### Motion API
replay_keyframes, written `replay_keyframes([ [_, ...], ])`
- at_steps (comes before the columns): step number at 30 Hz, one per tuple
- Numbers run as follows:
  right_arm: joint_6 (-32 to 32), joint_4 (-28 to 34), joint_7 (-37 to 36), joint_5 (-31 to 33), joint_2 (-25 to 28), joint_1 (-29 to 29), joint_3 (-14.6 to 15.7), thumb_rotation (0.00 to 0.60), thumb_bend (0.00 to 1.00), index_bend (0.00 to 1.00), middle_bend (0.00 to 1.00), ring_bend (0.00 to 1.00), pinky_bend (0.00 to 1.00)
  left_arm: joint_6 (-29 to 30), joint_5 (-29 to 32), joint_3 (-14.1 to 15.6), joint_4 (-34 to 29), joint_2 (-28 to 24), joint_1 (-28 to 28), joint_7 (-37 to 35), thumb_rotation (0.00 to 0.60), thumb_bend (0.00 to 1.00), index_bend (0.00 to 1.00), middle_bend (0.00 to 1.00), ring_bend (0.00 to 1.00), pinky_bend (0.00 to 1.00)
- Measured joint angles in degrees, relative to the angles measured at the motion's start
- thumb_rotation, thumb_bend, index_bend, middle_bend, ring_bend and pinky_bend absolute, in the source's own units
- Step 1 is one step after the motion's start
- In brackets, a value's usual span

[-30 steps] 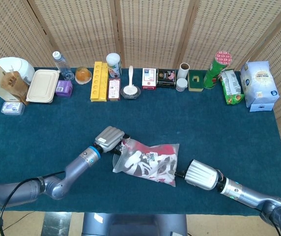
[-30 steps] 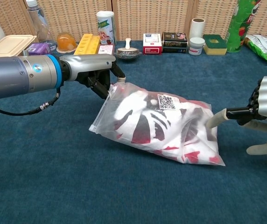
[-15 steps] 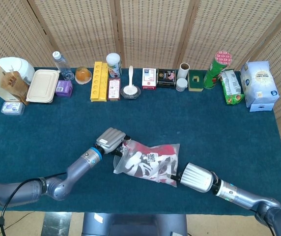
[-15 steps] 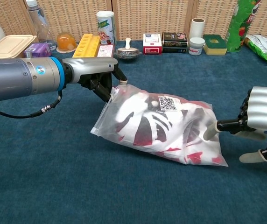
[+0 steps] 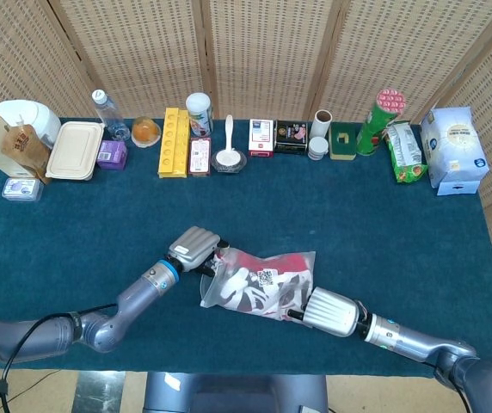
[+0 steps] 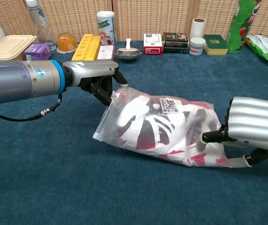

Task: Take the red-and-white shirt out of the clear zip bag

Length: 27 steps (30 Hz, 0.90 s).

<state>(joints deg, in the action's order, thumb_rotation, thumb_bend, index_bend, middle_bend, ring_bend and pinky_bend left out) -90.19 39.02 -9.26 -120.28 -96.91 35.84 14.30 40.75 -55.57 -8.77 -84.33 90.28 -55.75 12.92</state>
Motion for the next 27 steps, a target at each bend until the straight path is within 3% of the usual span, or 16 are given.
replay_keyframes([
  [11, 1.88, 2.06, 0.82, 0.47, 0.59, 0.89, 0.84, 0.6, 0.39, 0.47, 0.87, 1.0, 1.0, -0.28, -0.38, 0.44, 1.03, 0.05, 0.15, -0.94, 0.6, 0.49, 0.82, 1.0, 1.0, 0.9],
  [27, 2.31, 4.32, 1.65, 0.42, 2.11, 1.53, 1.87, 0.6, 0.42, 0.62, 0.87, 1.0, 1.0, -0.87, -0.98, 0.79, 2.02, 0.27, -0.04, -1.63, 0.6, 0.49, 0.82, 1.0, 1.0, 0.9],
])
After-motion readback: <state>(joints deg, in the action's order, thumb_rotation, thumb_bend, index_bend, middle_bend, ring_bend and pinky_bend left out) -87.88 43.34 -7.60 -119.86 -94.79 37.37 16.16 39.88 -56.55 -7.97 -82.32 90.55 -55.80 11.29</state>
